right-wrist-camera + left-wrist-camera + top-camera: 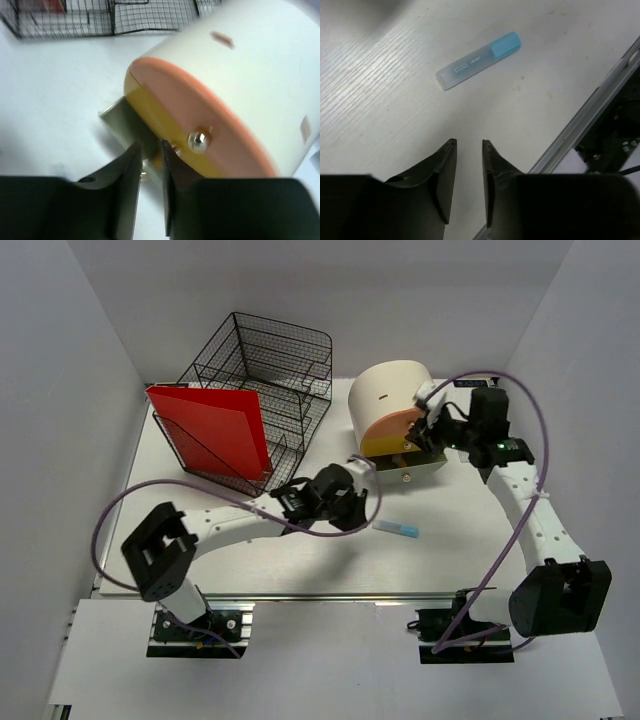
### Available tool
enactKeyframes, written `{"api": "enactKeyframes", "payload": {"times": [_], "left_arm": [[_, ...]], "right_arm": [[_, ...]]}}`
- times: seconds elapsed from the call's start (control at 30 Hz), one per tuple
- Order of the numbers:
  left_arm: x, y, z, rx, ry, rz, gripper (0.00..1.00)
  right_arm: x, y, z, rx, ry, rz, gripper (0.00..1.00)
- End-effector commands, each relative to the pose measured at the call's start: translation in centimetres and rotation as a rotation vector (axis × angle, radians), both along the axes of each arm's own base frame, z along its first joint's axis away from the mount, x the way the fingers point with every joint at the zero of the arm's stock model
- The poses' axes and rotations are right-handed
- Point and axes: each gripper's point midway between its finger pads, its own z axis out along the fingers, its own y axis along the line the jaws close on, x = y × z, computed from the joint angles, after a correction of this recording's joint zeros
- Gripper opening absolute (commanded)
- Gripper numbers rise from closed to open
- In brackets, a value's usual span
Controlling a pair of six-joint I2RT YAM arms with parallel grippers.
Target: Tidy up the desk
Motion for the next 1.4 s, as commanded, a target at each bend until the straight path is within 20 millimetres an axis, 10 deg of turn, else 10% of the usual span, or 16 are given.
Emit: {"api": "enactKeyframes", "payload": {"times": [0.0, 0.3, 0.63, 1.37], "left_arm": [[-0.3, -0.4, -1.3, 0.195, -0.22, -0.254, 0.39], [1.6, -5.2, -1.5, 0.274, -0.64, -0.645, 0.6], [1.5, -11.5, -3.0, 0.315, -0.72, -0.987, 0.63], [2.7, -11.3, -9.6, 0.374, -0.508, -1.155, 0.61]], "right_arm": [[-1.9, -1.9, -0.8, 0.277, 0.394, -0.204, 0.35], [-2.6, -9.5, 0.3, 0.553, 0.503, -0.272, 0.66], [-3.7, -12.2, 1.1, 0.512, 0.393, -0.297, 0.67], [-5.4, -13.4, 1.8, 0.532, 0.334, -0.279, 0.67]]}}
